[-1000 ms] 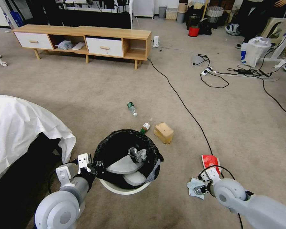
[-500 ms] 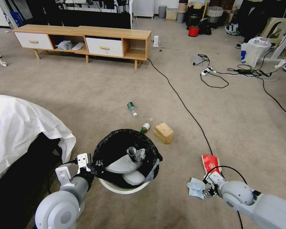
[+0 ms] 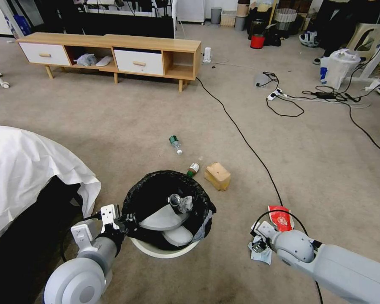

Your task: Pick up the trash bin and place the garbage on the floor into it.

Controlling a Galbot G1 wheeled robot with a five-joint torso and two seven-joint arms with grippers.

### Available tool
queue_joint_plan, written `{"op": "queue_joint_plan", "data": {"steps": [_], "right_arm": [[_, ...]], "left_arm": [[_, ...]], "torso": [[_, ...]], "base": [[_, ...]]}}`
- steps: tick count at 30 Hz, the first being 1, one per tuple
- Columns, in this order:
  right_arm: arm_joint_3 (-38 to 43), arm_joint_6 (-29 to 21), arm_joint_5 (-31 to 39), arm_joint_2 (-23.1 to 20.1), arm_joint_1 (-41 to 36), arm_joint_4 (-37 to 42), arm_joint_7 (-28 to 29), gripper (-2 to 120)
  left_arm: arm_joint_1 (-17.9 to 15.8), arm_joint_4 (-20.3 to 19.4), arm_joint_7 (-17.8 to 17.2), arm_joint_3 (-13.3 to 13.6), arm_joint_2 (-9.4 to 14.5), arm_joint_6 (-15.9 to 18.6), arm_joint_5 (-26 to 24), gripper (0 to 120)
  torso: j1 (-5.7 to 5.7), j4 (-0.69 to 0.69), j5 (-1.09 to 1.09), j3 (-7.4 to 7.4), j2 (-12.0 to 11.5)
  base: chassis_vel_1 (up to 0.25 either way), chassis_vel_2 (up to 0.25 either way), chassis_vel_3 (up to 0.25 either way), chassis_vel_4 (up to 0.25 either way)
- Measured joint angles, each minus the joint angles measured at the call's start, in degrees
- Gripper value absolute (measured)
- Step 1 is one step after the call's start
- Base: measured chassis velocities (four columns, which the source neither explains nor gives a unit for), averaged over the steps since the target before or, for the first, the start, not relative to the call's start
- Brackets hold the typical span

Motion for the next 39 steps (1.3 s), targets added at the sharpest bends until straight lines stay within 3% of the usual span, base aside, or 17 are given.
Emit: {"op": "queue_joint_plan", "data": {"steps": [25,39], "right_arm": [[0.2,0.0,-3.2,1.0,-3.0,-3.5,-2.0,96],[-1.7,0.0,-3.0,6.6,-1.3,-9.5,-1.9,96]], "left_arm": [[0.9,-0.6,0.4,-1.3,0.0,-0.2,0.2,1],[-0.2,0.3,0.5,-1.7,1.0,-0.6,-1.1,1]], "torso": [[0.0,0.0,0.0,0.0,0.0],[0.0,0.0,-0.01,0.0,0.0]], "base": [[0.0,0.0,0.0,0.0],[0.0,0.0,0.0,0.0]]}}
